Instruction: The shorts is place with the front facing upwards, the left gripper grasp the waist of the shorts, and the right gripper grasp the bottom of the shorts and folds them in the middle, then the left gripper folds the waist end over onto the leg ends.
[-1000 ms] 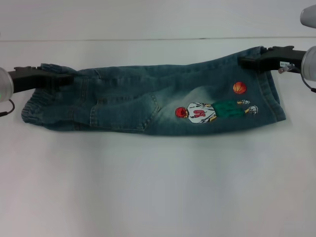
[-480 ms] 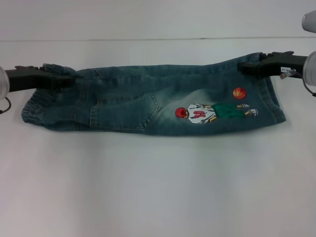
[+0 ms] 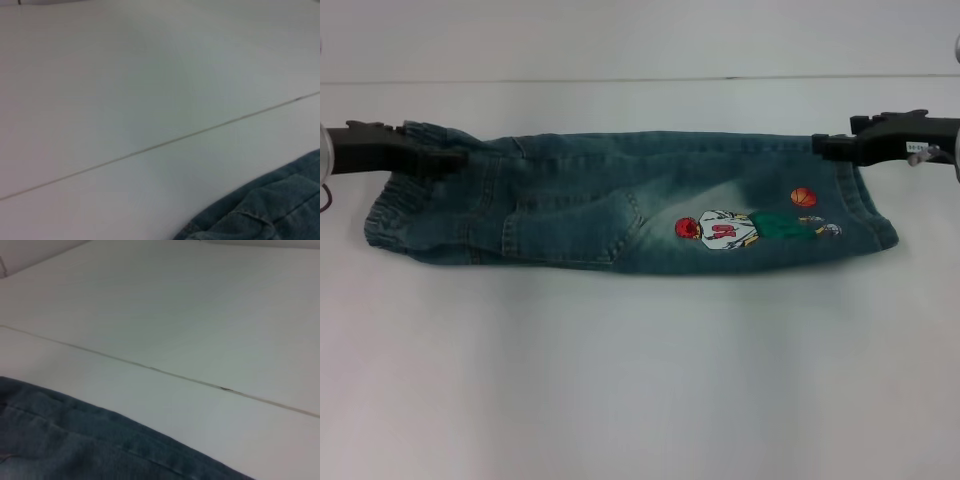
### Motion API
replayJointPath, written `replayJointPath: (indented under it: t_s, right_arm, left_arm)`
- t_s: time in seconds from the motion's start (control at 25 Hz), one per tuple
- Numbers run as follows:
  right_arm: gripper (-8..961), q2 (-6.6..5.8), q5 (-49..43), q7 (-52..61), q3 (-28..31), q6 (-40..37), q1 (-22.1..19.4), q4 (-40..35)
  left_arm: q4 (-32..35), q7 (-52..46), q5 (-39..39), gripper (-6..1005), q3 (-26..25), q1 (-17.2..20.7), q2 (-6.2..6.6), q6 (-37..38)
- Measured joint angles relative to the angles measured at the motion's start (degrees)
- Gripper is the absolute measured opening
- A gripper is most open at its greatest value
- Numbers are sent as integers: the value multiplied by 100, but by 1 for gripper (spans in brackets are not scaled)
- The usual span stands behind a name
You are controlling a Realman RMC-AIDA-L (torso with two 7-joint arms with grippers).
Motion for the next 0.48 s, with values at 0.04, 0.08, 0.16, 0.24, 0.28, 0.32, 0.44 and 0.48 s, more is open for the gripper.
replayJointPath:
  t_s: [0.04, 0.08, 0.16, 0.24, 0.28, 0.32, 0.44, 0.48]
  right_arm:
    - [703, -24, 0, 1, -11, -41, -12, -2]
    - [703, -39, -8, 2, -18, -63, -21, -2]
    - [703, -70, -72, 10, -12, -91, -37, -8]
    - [703, -90, -112, 16, 15, -113, -49, -15]
    - [703, -99, -117, 17, 23, -120, -59, -19]
    - [704, -107, -117, 17, 26, -127, -72, -21]
    - [704, -91, -117, -6, 28, -129, -93, -28]
    - [704, -75, -117, -17, 29, -130, -102, -42]
  left_arm:
    - [-3, -3, 80, 873, 1, -27, 4, -8]
    - [-8, -6, 158, 873, 2, -52, 6, -11]
    - [-13, -16, 285, 873, 2, -92, 10, -13]
    - [7, -26, 382, 873, 2, -113, 11, -17]
    - [31, -30, 431, 873, 3, -118, 12, -17]
    - [67, -31, 487, 873, 12, -125, 12, -15]
    - [140, -40, 650, 873, 50, -151, 14, -8]
    - [146, -54, 702, 873, 58, -164, 14, -8]
